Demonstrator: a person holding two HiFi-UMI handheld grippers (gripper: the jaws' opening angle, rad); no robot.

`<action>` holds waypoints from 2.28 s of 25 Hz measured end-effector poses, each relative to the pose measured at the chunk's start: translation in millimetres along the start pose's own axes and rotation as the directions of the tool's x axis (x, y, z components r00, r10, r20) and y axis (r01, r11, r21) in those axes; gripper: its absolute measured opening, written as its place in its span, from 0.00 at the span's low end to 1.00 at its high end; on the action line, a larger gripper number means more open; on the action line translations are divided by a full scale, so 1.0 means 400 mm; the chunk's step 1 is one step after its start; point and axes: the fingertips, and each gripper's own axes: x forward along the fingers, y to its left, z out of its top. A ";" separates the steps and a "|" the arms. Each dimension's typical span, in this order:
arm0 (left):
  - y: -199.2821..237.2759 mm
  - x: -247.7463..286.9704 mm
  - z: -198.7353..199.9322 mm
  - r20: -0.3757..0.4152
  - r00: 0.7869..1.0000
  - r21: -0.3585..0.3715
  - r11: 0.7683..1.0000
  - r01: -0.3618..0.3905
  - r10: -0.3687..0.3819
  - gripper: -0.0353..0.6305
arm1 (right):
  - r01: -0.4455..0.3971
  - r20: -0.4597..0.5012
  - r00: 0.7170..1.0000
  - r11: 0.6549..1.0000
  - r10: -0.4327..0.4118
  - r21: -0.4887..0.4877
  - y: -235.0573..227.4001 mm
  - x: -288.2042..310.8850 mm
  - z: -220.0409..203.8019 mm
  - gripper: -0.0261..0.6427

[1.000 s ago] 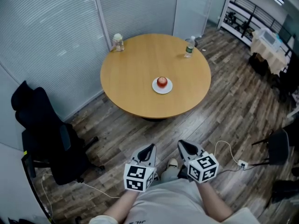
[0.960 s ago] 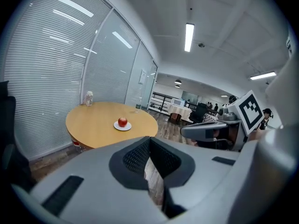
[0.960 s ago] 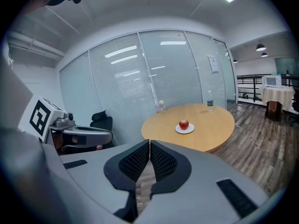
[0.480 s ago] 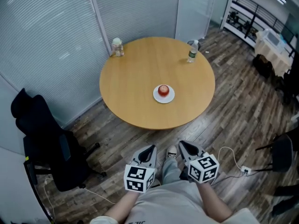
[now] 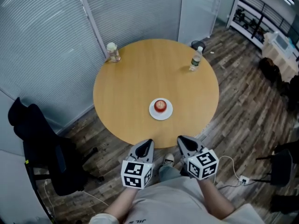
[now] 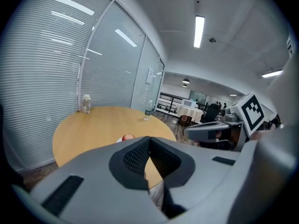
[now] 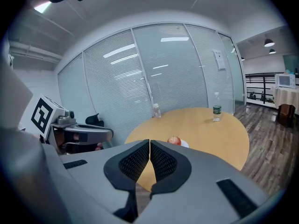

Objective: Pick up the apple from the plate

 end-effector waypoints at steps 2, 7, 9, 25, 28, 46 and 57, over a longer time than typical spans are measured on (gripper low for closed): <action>0.012 0.050 0.033 0.008 1.000 -0.002 1.000 -0.016 0.016 0.06 | -0.012 -0.008 1.000 1.000 0.012 -0.005 -0.050 0.031 0.023 0.09; 0.036 0.129 0.077 0.014 0.999 -0.007 0.999 -0.051 0.051 0.06 | -0.049 -0.012 0.999 0.999 0.049 -0.019 -0.123 0.092 0.074 0.09; 0.037 0.158 0.085 0.005 0.999 -0.007 0.999 -0.050 0.050 0.06 | -0.055 -0.010 0.998 0.998 0.055 -0.024 -0.147 0.111 0.092 0.09; 0.084 0.275 0.083 -0.082 0.995 0.040 0.998 0.056 -0.052 0.06 | 0.033 -0.041 0.999 0.997 -0.030 0.063 -0.218 0.187 0.093 0.09; 0.104 0.285 0.073 -0.092 0.994 0.033 0.997 0.065 -0.062 0.06 | 0.053 -0.057 0.997 0.996 -0.049 0.071 -0.220 0.202 0.082 0.09; 0.190 0.415 0.045 -0.129 0.989 0.035 0.997 0.073 -0.068 0.06 | 0.099 -0.125 0.988 0.992 -0.089 0.081 -0.259 0.300 0.055 0.09; 0.212 0.498 -0.015 -0.231 0.970 0.066 0.994 0.086 -0.069 0.06 | 0.108 -0.152 0.984 0.987 -0.089 0.118 -0.309 0.353 0.031 0.09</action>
